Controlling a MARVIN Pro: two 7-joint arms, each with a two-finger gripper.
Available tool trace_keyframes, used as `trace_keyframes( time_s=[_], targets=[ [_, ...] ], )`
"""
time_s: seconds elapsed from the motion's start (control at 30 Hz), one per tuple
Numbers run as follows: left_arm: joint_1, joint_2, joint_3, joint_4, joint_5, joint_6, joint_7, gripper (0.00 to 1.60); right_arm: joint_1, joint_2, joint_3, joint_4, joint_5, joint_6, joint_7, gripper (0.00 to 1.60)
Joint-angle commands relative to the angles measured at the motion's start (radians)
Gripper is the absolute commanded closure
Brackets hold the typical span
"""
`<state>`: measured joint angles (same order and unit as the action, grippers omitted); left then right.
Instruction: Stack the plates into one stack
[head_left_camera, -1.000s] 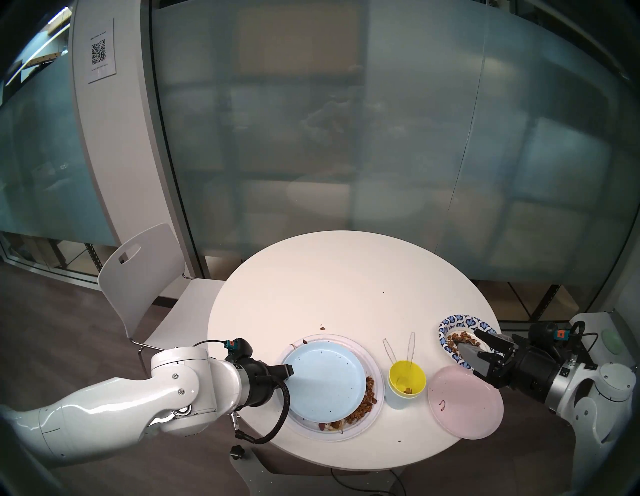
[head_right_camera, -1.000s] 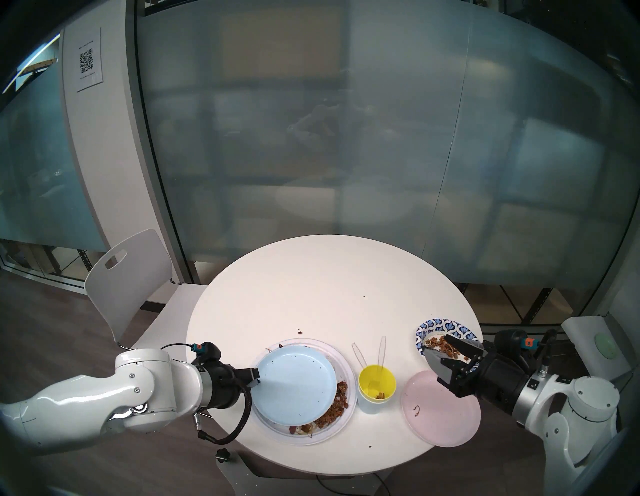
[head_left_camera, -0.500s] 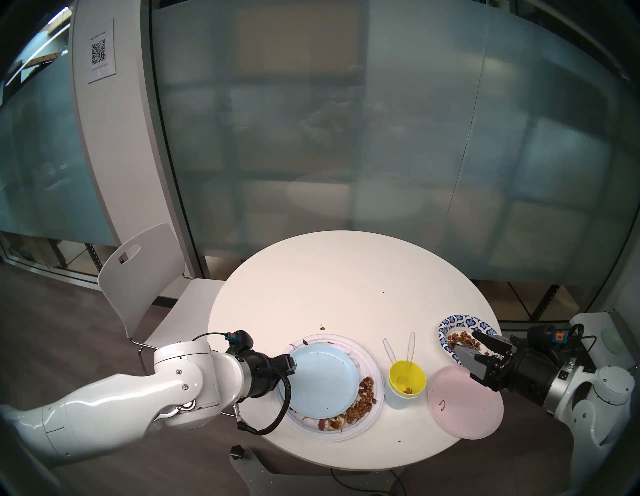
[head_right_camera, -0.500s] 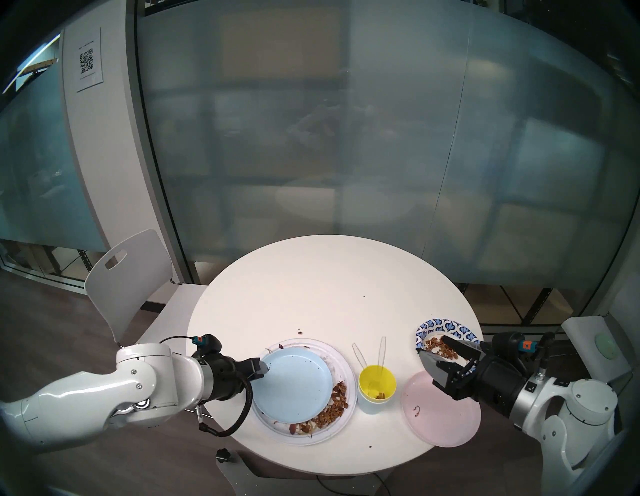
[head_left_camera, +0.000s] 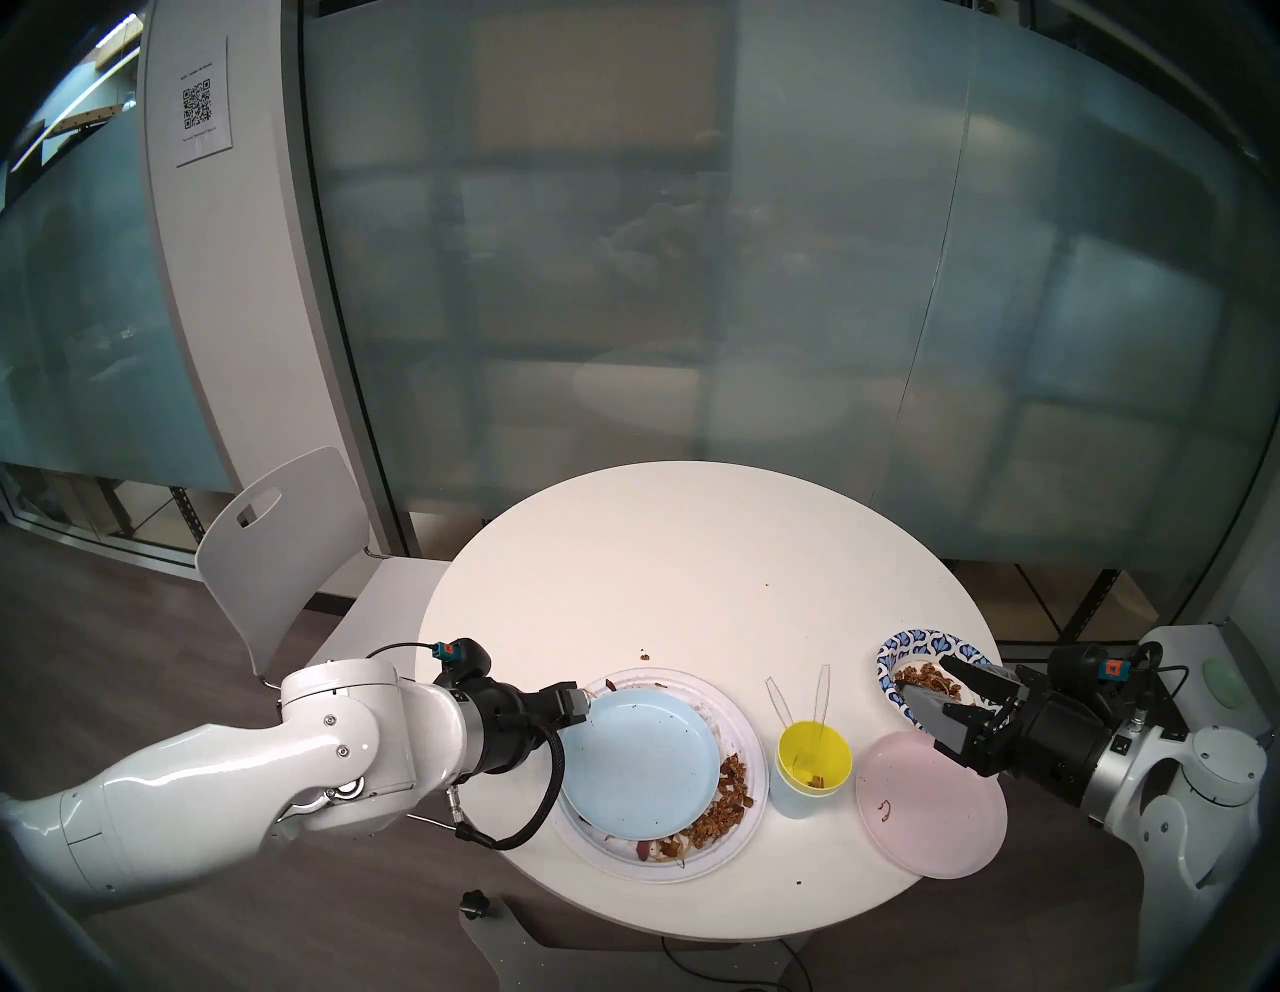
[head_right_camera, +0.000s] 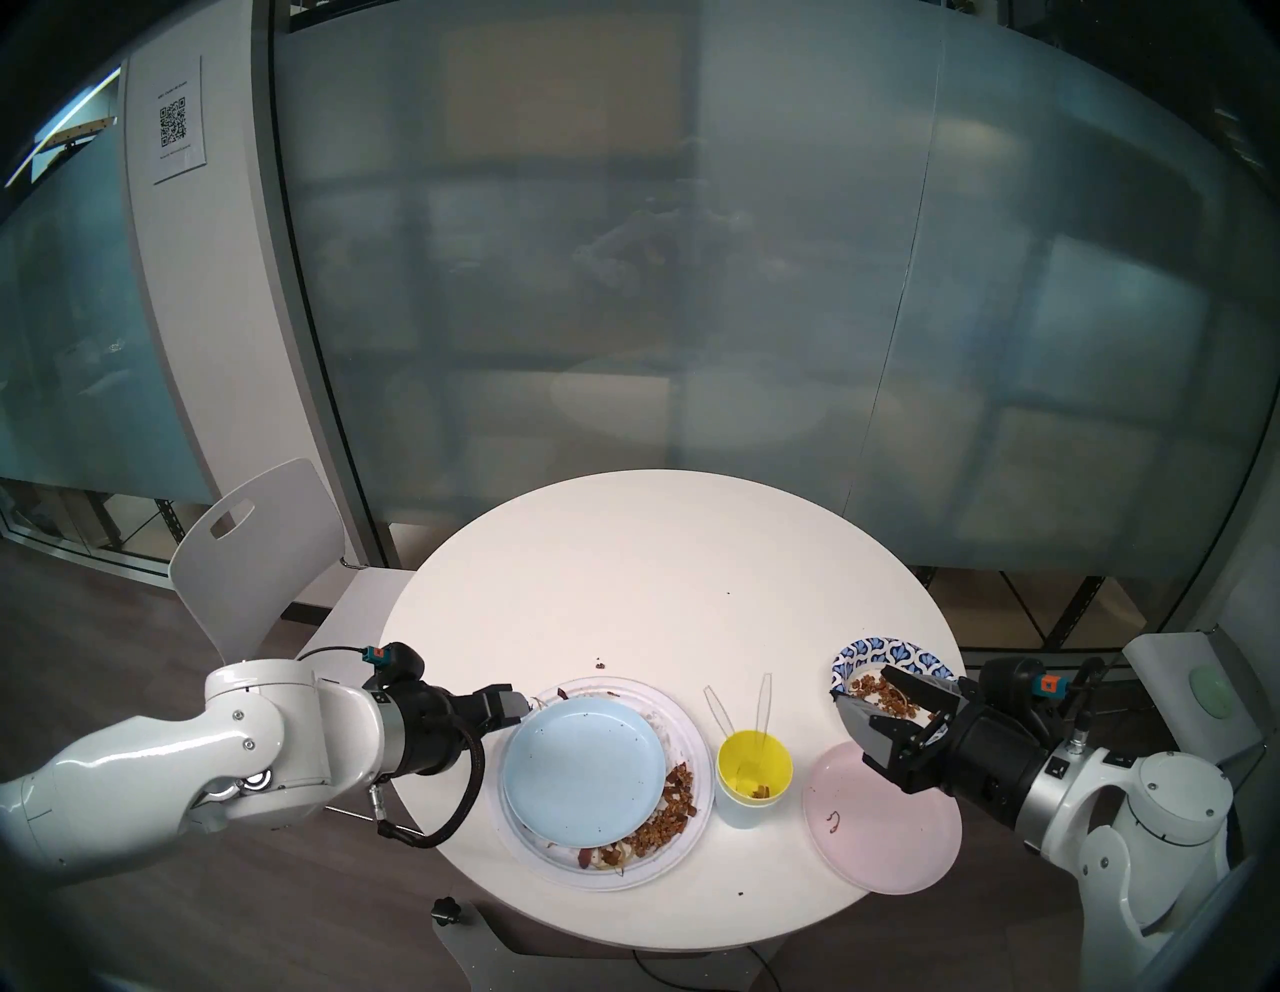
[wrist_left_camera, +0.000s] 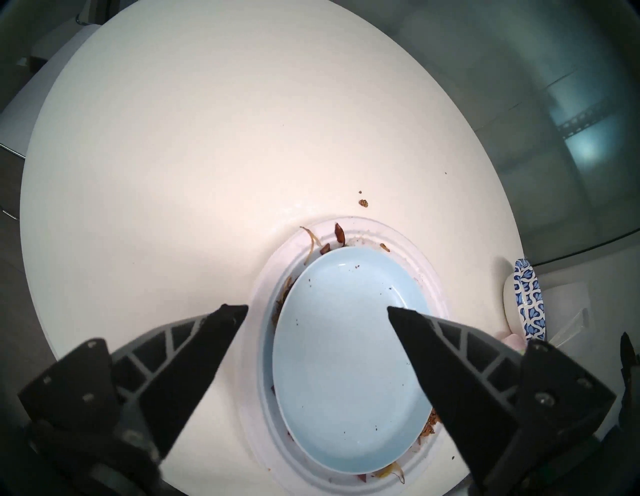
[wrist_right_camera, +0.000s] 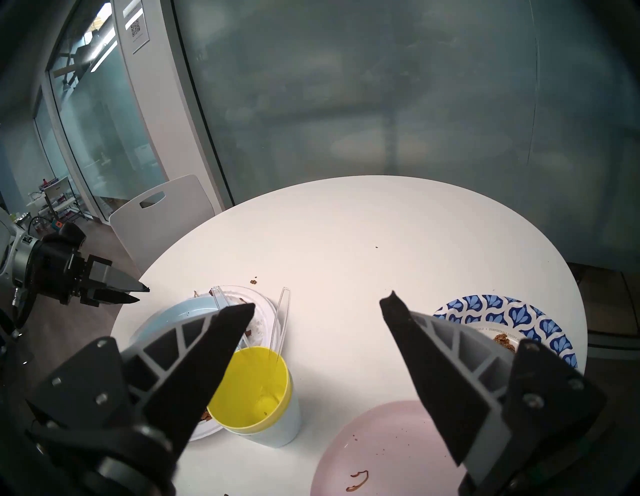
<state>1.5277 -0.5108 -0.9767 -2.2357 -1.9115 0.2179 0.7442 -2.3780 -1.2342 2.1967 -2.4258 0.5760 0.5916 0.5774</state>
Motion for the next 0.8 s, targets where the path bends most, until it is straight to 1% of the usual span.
trace_keyframes(
  time_s=[0.0, 0.1, 0.27, 0.3, 0.37, 0.47, 0.57, 0.63, 0.77],
  targets=[
    [0.002, 0.056, -0.083, -0.054, -0.072, -0.027, -0.036, 0.0, -0.063, -0.029, 0.037, -0.018, 0.007, 0.002, 0.019, 0.24],
    [0.005, 0.063, -0.093, -0.073, -0.088, -0.029, -0.038, 0.0, -0.107, -0.06, 0.054, -0.018, 0.01, -0.006, 0.029, 0.26],
    [0.003, 0.052, -0.085, -0.079, -0.081, -0.038, -0.043, 0.0, -0.185, -0.129, 0.087, -0.018, 0.007, -0.029, 0.045, 0.28],
    [0.002, 0.048, -0.082, -0.079, -0.078, -0.04, -0.043, 0.0, -0.178, -0.144, 0.088, -0.018, -0.004, -0.02, 0.051, 0.28],
    [0.002, 0.038, -0.076, -0.076, -0.071, -0.051, -0.045, 0.0, -0.216, -0.164, 0.098, -0.018, 0.002, -0.047, 0.05, 0.29],
    [0.0, 0.03, -0.068, -0.078, -0.057, -0.06, -0.047, 0.0, -0.233, -0.196, 0.11, -0.018, -0.008, -0.063, 0.042, 0.31],
    [0.001, 0.018, -0.063, -0.074, -0.047, -0.075, -0.048, 0.0, -0.225, -0.208, 0.114, -0.018, -0.011, -0.061, 0.023, 0.41],
    [-0.002, 0.012, -0.075, -0.063, -0.076, -0.084, -0.047, 0.0, -0.203, -0.202, 0.111, -0.018, -0.011, -0.043, 0.006, 0.5],
    [-0.01, 0.015, -0.089, -0.047, -0.076, -0.096, -0.047, 0.0, -0.137, -0.162, 0.108, -0.014, 0.008, -0.019, -0.008, 0.57]
  ],
)
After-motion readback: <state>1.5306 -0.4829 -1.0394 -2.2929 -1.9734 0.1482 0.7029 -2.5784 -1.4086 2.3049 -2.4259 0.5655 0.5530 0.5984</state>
